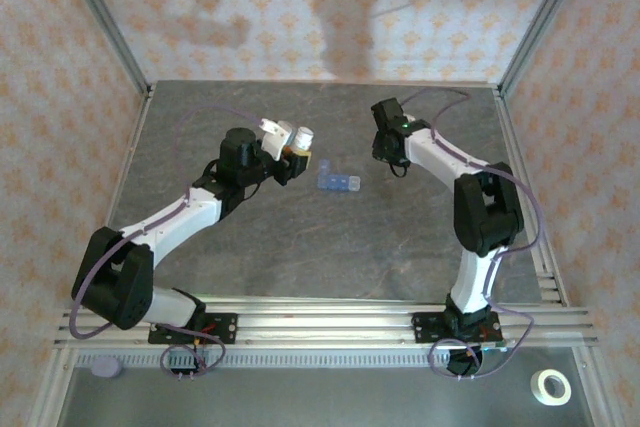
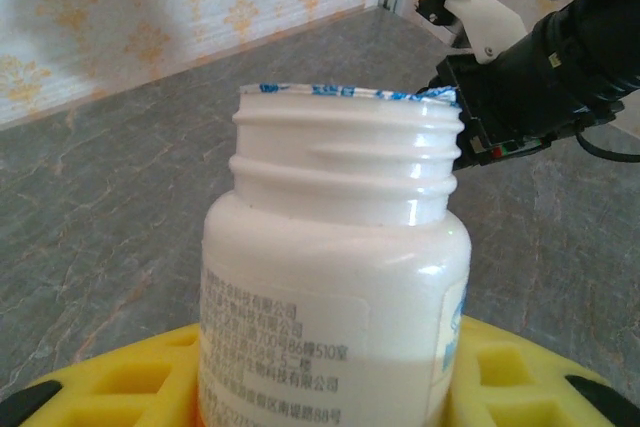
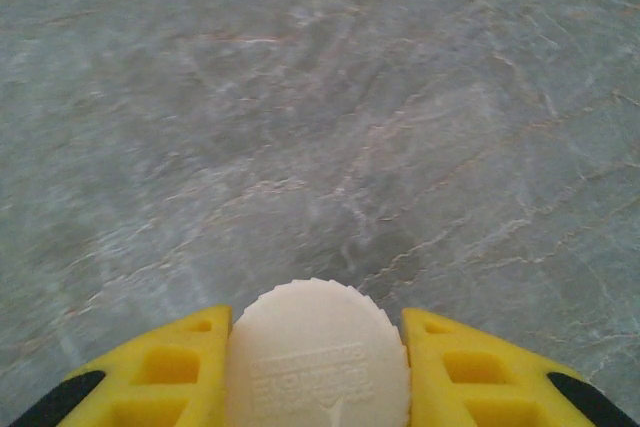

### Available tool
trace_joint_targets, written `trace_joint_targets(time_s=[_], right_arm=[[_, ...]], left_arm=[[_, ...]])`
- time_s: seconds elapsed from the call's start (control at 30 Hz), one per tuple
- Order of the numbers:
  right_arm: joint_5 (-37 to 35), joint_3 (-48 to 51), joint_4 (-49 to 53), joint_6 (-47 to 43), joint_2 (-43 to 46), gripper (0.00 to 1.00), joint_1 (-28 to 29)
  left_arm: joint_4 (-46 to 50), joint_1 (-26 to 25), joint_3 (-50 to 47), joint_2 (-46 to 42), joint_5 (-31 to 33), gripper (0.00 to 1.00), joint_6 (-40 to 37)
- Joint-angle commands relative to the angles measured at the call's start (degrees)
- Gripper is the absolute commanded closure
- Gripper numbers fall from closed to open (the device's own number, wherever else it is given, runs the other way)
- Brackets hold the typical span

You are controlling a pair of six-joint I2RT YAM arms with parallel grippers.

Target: Sort the pills into containers

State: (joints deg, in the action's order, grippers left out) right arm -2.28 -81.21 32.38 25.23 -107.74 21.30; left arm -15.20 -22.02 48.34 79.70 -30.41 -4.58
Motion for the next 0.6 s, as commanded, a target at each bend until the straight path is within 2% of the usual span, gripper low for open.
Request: trace_joint_targets(time_s=[0.0,0.3,0.57], right_arm=[[-5.80,0.42,1.13,3.87,-1.97,0.67,-0.85],[-5.28,1.61,0.69,6.92,-7.09,0.61,-1.21],[-2.80,4.83,-0.98,6.27,-3.30,0.31,-1.19]], left_arm=[[-3.26,-0.22,-0.82,-2.31,1.68,1.00,-0.80],[-3.61,-0.17,-0.44,-1.04,1.32,1.00,-0.37],[-2.82,-0.22,-0.77,-0.83,0.96,1.00,-0.52]])
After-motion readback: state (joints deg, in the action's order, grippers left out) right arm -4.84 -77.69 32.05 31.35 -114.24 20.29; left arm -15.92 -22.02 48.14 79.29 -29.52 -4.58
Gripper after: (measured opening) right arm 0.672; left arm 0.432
